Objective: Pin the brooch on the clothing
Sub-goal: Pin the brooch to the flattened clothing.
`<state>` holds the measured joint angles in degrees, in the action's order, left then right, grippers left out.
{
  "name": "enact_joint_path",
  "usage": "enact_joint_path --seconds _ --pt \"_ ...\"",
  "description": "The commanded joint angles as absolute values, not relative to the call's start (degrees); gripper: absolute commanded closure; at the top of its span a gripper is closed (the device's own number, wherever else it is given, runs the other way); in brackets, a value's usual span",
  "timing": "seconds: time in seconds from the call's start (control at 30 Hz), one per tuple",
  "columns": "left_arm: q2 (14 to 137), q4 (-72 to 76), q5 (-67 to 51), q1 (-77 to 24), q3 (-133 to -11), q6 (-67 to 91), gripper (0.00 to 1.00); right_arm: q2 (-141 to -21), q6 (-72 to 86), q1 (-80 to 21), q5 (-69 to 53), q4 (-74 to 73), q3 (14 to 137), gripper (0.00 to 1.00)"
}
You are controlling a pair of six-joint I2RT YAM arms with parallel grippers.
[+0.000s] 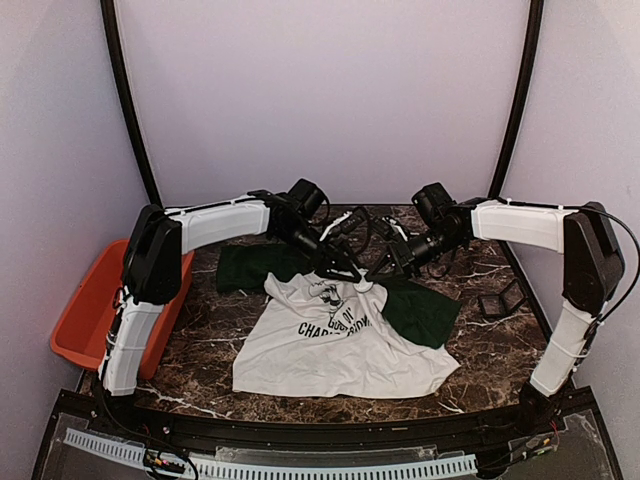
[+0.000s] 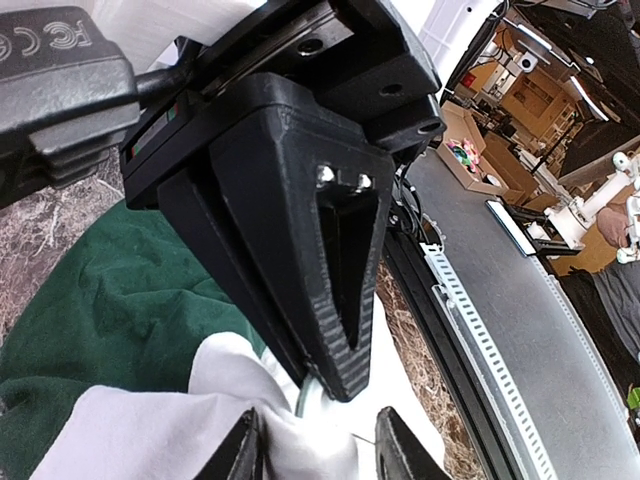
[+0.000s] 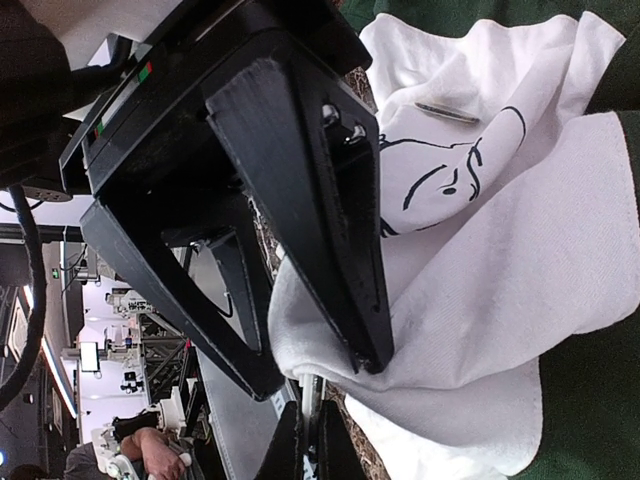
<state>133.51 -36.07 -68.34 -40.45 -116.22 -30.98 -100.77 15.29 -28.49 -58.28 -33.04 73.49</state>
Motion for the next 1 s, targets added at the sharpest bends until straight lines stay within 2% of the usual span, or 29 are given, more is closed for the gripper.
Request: enact_joint_path --seconds 0.0,0.63,0.87,0.97 --pt "133.29 -38.90 -69.10 -39.26 -117.63 -32.52 0.62 -99.38 14.68 -28.65 -59.88 -32.14 74.53 1.00" --pt "133.88 -38.06 -68.55 -41.06 -116.63 -32.44 0.73 -99.68 14.94 -28.60 -60.32 -32.03 75.01 1.00" --pt "133.94 -38.31 -68.11 -41.63 -116.87 -32.54 0.80 -99.90 15.14 -28.60 -60.01 -32.07 75.04 1.00" --pt "133.94 -38.55 -67.10 -41.81 -116.82 -32.80 0.87 -99.91 15.12 -28.60 -59.56 -32.15 74.89 1.00"
